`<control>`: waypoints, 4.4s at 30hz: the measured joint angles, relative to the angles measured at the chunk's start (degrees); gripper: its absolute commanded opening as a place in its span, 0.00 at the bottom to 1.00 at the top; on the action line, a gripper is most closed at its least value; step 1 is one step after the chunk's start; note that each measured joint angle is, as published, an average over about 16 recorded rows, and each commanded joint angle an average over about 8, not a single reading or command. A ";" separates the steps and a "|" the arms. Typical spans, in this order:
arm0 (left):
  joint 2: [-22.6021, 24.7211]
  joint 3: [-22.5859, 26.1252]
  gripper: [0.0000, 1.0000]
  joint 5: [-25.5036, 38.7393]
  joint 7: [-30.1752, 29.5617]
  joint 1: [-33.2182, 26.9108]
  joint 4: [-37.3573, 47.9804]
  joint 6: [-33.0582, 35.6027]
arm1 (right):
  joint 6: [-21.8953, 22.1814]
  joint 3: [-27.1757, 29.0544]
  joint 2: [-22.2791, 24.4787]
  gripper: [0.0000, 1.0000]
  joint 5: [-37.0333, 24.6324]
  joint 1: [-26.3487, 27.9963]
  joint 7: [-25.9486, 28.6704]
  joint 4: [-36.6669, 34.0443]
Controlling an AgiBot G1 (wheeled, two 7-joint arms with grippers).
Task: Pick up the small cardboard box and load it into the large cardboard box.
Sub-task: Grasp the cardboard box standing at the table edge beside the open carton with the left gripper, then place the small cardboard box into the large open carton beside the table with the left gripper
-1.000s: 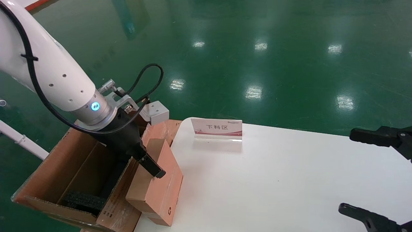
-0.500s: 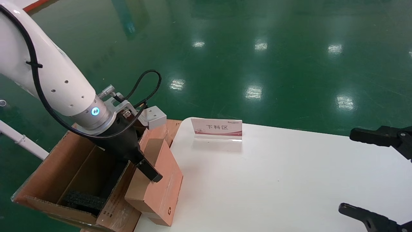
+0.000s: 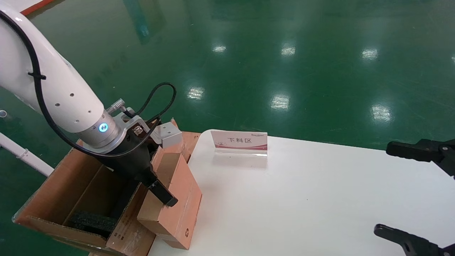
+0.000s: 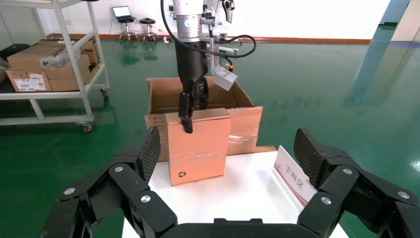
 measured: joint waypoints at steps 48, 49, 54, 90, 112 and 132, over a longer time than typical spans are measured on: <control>-0.63 -1.56 0.00 -0.87 1.03 -1.73 1.00 -0.79 | 0.00 -0.03 0.00 0.00 0.00 0.02 -0.01 -0.03; -0.85 -1.88 0.00 -1.08 1.16 -2.14 1.12 -0.97 | 0.00 -0.03 0.00 0.00 0.01 0.02 -0.02 -0.04; -2.30 -4.03 0.00 -2.12 2.10 -5.22 1.89 -1.79 | -0.01 -0.05 0.00 0.00 0.02 0.03 -0.03 -0.05; -1.65 20.10 0.00 -8.23 23.07 -39.68 22.30 5.07 | 0.04 -0.18 0.06 1.00 0.10 0.07 -0.10 -0.06; 0.44 42.63 0.00 -18.00 26.18 -37.51 28.41 1.51 | 0.07 -0.26 0.09 1.00 0.16 0.08 -0.13 -0.06; -0.51 43.86 0.00 -19.78 24.64 -28.32 32.26 -4.15 | 0.10 -0.32 0.11 1.00 0.20 0.10 -0.17 -0.06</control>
